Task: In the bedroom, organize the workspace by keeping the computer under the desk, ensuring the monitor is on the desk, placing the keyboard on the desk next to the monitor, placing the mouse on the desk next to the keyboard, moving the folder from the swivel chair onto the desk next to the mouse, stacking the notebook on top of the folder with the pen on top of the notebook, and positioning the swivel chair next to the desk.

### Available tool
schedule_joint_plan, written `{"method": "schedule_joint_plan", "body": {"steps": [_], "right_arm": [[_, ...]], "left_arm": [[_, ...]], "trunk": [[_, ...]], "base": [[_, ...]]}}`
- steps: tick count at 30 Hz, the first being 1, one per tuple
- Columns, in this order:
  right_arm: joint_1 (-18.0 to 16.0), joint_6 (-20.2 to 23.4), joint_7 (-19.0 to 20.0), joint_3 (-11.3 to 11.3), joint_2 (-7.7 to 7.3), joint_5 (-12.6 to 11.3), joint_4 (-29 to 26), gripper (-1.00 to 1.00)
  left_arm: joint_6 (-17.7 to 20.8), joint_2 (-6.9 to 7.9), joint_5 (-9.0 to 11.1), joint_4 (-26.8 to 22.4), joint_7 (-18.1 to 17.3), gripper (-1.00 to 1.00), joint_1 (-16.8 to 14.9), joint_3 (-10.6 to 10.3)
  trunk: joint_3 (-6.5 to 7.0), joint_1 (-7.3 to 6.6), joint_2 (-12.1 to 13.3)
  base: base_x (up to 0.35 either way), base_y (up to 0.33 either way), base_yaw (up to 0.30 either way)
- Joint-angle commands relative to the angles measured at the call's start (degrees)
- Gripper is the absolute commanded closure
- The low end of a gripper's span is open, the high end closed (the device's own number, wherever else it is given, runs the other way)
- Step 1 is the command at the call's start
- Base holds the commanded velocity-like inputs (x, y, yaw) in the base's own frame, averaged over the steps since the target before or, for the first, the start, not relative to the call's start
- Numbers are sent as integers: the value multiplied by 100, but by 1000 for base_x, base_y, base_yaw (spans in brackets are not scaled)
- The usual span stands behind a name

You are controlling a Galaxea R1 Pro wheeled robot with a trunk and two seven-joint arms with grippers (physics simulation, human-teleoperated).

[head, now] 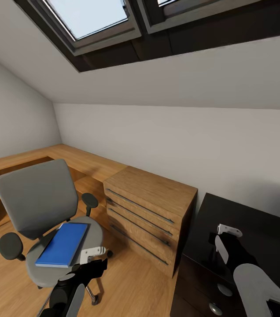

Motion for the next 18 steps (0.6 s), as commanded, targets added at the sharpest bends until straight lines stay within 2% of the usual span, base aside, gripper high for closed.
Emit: {"method": "schedule_joint_plan", "body": {"steps": [1,10,11,18], "right_arm": [[-4,35,-16,-8,2,2,-8,100],[-2,41,-16,-9,2,2,-8,100],[-3,41,-16,-9,2,2,-9,-100],[-1,41,-16,-8,2,2,-16,-100]], "left_arm": [[19,0,59,-6,52,-100,-4,-5],[19,0,61,-6,52,-100,-4,-5],[19,0,62,-6,52,-100,-4,-5],[19,0,62,-6,52,-100,-4,-5]], "trunk": [[-7,0,-4],[-7,0,-4],[-7,0,-4],[-7,0,-4]], "base": [[0,0,0],[0,0,0],[0,0,0],[0,0,0]]}}
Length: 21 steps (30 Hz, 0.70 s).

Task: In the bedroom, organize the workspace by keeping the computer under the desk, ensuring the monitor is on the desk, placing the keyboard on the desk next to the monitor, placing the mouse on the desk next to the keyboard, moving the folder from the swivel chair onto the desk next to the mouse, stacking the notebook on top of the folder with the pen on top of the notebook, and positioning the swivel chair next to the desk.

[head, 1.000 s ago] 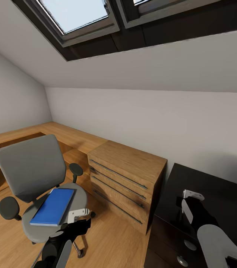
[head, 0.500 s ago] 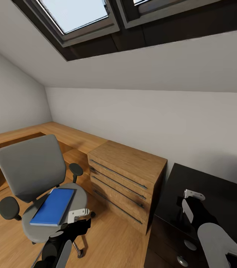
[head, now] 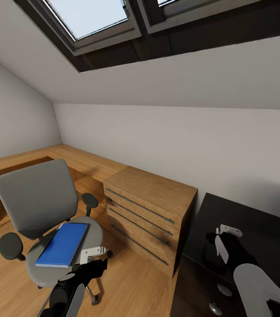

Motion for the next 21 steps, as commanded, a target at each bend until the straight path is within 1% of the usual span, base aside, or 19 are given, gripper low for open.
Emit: {"method": "schedule_joint_plan", "body": {"steps": [1,8,11,12,13,14,15,16,17,18,19,21], "right_arm": [[-3,33,-7,-9,2,5,-9,-100],[-4,34,-7,-9,2,0,-16,-100],[0,21,5,-16,11,-6,-124,-100],[1,17,-1,-24,24,-9,-385,-100],[3,24,0,-27,32,-15,-512,-100],[8,43,1,-30,65,-25,-789,-100],[37,104,1,-32,155,-30,-1279,-100],[53,137,1,-33,191,-31,-1452,-100],[102,231,0,-34,268,-36,-1786,-100],[133,289,0,-34,308,-36,-1942,-100],[205,419,0,-35,393,-34,-2222,-100],[281,539,-3,-35,474,-31,-2473,-100]], "left_arm": [[19,0,59,-6,52,-100,-4,-5],[19,0,54,-6,52,-100,-4,-5],[19,0,53,-6,52,-100,-4,-5],[19,0,53,-6,52,-100,-4,-5],[19,0,53,-6,52,-100,-4,-5],[19,0,53,-6,52,-100,-4,-5],[19,0,53,-6,52,-100,-4,-5],[19,0,53,-6,52,-100,-4,-5],[19,0,53,-6,52,-100,-4,-5],[19,0,53,-6,52,-100,-4,-5],[19,0,53,-6,52,-100,-4,-5],[19,0,53,-6,52,-100,-4,-5]], "trunk": [[-7,0,-4],[-7,0,-4],[-7,0,-4],[-7,0,-4],[-7,0,-4],[-7,0,-4],[-7,0,-4],[-7,0,-4],[-7,0,-4],[-7,0,-4],[-7,0,-4],[-7,0,-4]], "base": [[0,0,0],[0,0,0],[0,0,0],[0,0,0],[0,0,0],[0,0,0],[0,0,0],[0,0,0],[0,0,0],[0,0,0],[0,0,0],[0,0,0]]}}
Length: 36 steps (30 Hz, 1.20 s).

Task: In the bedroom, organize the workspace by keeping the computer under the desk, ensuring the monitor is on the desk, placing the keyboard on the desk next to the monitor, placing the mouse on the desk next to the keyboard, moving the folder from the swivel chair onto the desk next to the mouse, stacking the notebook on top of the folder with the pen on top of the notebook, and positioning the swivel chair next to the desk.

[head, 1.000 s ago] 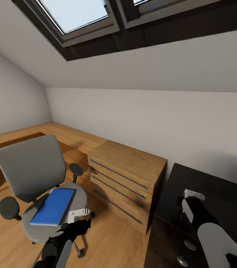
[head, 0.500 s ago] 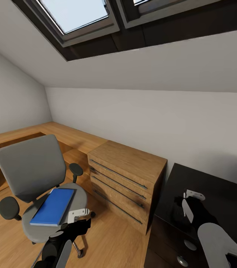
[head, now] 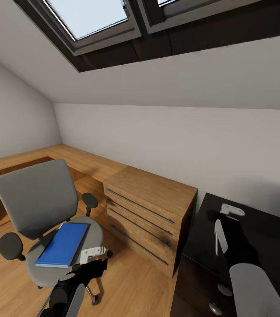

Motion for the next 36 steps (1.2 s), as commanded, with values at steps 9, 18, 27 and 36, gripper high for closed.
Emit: {"method": "schedule_joint_plan", "body": {"steps": [9,18,27,36], "right_arm": [[260,281,-32,-5,483,34,-706,-100],[271,241,-69,307,622,36,-459,-100],[272,181,-291,1103,710,26,59,-100],[272,-44,-358,1465,718,19,319,-100]], "left_arm": [[19,1,60,-7,52,-100,-4,-1],[12,10,69,-7,68,-100,-4,70],[-5,-14,92,-7,30,-100,-4,764],[-7,6,85,-39,34,-100,-4,851]], "trunk": [[-14,0,-4],[-34,0,-4],[-60,0,-4],[-97,0,-4]], "base": [[0,0,172],[0,0,258],[-95,86,261],[-202,182,259]]}}
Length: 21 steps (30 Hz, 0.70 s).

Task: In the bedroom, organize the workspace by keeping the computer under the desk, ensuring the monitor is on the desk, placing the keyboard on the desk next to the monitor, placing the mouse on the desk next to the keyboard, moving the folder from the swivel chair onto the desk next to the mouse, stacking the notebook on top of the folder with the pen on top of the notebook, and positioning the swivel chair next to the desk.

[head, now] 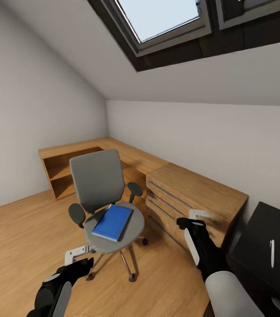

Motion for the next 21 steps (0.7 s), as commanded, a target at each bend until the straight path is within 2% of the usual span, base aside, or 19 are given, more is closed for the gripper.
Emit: {"method": "schedule_joint_plan", "body": {"steps": [1,3,6,11,13,16,17,18,21], "right_arm": [[-3,30,-12,3,4,6,-3,-100],[-3,28,-18,28,4,6,5,-100],[-3,27,-22,91,4,6,10,-100],[-3,26,-24,202,17,6,13,-100],[-3,26,-26,225,28,6,13,-100],[-3,26,-35,244,36,12,12,-100],[-3,26,-39,250,38,13,12,-100],[-3,26,-39,254,38,13,12,-100],[-3,26,-35,358,39,14,13,-100]], "left_arm": [[16,-2,58,-6,55,-100,-5,5],[-35,-3,50,-5,74,-100,-5,6],[-369,-1,45,10,82,-100,-5,60],[-685,0,50,11,63,-100,-5,462],[-701,0,52,12,61,-100,-5,533],[-713,0,55,16,53,-100,-5,796],[-723,0,60,5,44,-100,-5,989],[-725,0,62,0,42,-100,-5,1056],[-732,-6,87,-11,36,-100,-5,1442]], "trunk": [[-12,-1,-4],[-23,-1,-4],[-40,-1,-4],[-69,-1,-4],[-81,-1,-4],[-99,-1,-4],[-105,-1,-4],[-111,-1,-4],[-129,-1,-4]], "base": [[-61,54,247],[-35,31,239],[-15,14,230],[-3,3,223],[-1,0,220],[0,0,220],[70,44,218],[107,70,218],[189,128,217]]}}
